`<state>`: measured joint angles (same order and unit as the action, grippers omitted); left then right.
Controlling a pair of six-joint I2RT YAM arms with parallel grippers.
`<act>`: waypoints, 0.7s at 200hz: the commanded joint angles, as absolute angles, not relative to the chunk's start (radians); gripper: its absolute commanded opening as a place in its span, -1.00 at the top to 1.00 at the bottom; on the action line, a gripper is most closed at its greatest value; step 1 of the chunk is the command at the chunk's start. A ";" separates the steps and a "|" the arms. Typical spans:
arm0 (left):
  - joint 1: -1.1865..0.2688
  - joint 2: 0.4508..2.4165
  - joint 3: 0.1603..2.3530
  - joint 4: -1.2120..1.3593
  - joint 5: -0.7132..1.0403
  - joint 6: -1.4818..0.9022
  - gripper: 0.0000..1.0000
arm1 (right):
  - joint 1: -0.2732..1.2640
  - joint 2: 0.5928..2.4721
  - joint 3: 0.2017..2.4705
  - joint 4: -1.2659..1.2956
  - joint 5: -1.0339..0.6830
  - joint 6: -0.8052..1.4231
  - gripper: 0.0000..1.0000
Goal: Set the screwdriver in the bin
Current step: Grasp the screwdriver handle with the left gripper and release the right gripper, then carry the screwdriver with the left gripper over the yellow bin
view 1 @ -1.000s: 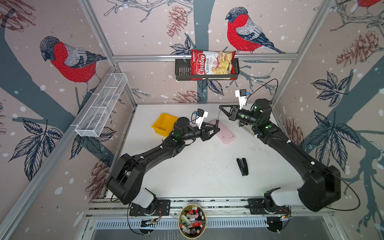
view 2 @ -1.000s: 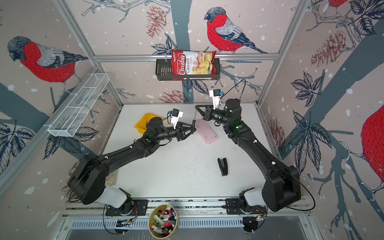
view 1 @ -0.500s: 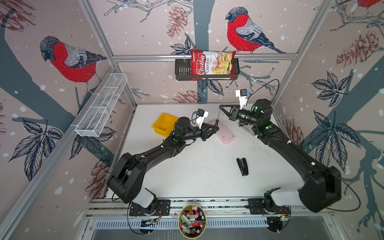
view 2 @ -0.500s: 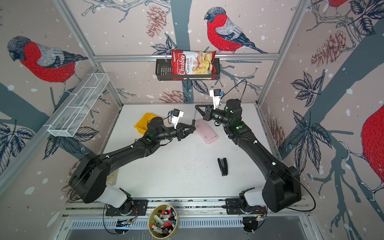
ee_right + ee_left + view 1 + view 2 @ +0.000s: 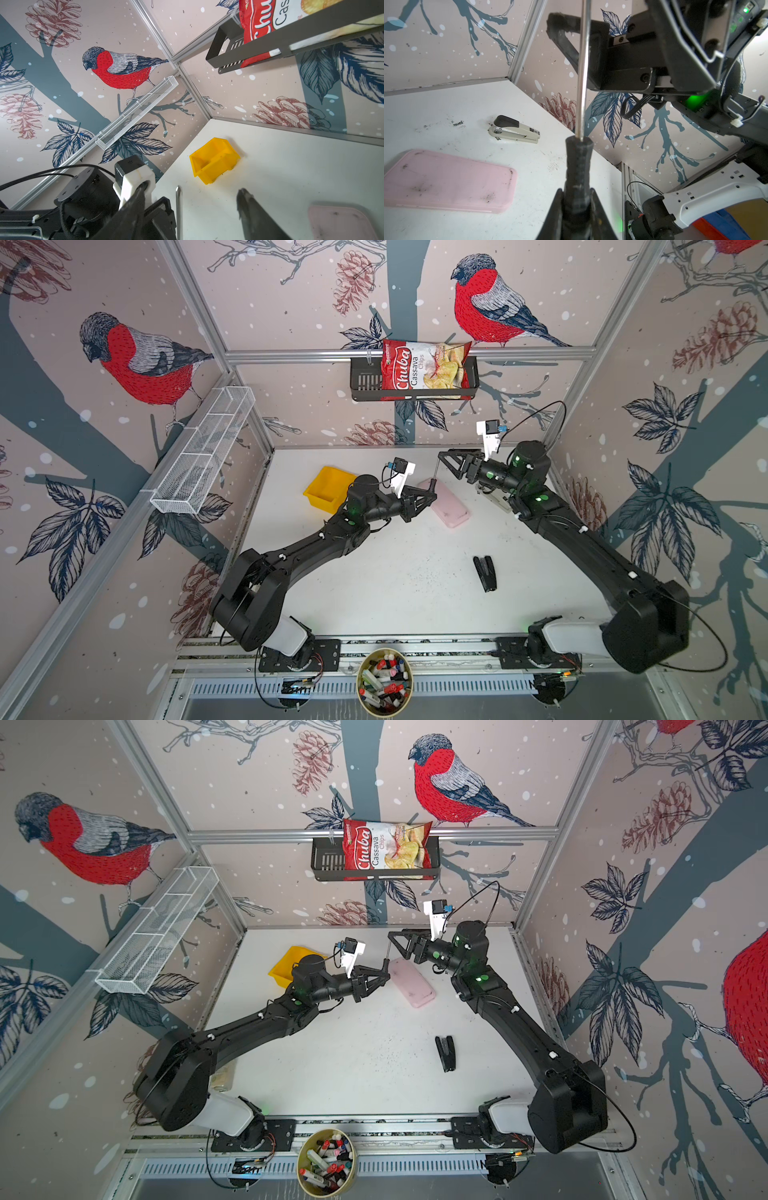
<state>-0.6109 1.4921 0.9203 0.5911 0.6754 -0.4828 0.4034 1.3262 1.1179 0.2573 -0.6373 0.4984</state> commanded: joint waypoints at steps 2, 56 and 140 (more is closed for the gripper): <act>-0.597 1.476 0.910 0.573 0.625 -0.445 0.82 | 0.407 1.312 1.112 0.239 -0.624 0.435 -0.59; -0.508 1.430 0.887 0.426 0.523 -0.398 0.83 | 0.462 1.294 1.106 0.181 -0.578 0.321 -0.92; -0.376 1.346 0.908 0.089 0.370 -0.216 0.84 | 0.640 1.379 1.176 0.139 -0.469 0.076 -0.99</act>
<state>-0.3985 1.3727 0.8948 0.2085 0.4267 -0.2935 0.6029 1.3464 1.1412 0.1520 -0.5159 0.1795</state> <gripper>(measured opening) 0.187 0.996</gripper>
